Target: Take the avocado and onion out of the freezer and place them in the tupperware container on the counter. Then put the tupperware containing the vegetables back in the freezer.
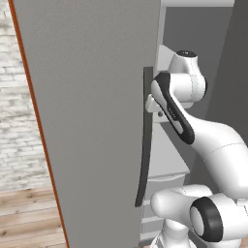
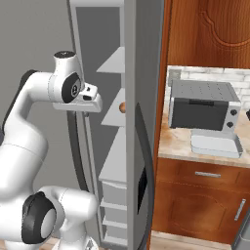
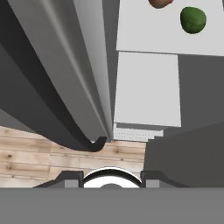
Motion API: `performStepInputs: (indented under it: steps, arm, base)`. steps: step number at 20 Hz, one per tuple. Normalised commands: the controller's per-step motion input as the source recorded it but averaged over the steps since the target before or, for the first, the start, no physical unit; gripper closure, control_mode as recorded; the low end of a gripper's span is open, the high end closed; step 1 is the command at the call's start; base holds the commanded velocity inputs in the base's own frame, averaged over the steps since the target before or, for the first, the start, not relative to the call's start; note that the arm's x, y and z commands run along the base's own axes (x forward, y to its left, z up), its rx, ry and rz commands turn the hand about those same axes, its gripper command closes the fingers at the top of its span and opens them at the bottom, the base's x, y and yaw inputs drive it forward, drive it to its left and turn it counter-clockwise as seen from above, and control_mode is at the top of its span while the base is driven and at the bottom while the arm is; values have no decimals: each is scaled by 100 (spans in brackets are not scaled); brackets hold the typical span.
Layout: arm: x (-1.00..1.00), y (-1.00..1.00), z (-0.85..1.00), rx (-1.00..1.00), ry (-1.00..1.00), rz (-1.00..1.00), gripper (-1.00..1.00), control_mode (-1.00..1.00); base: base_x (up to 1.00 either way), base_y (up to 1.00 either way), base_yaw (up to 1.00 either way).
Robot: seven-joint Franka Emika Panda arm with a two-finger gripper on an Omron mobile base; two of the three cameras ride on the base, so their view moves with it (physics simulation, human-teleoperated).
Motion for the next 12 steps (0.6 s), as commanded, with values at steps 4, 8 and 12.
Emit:
performStepInputs:
  steps: [4,8,12]
  arm:
    - [0,0,0,0,0,0,-100,100]
    - [0,0,0,0,0,0,-100,100]
    - [0,0,0,0,0,0,-100,100]
  base:
    - [0,0,0]
    - [3,0,0]
    - [30,0,0]
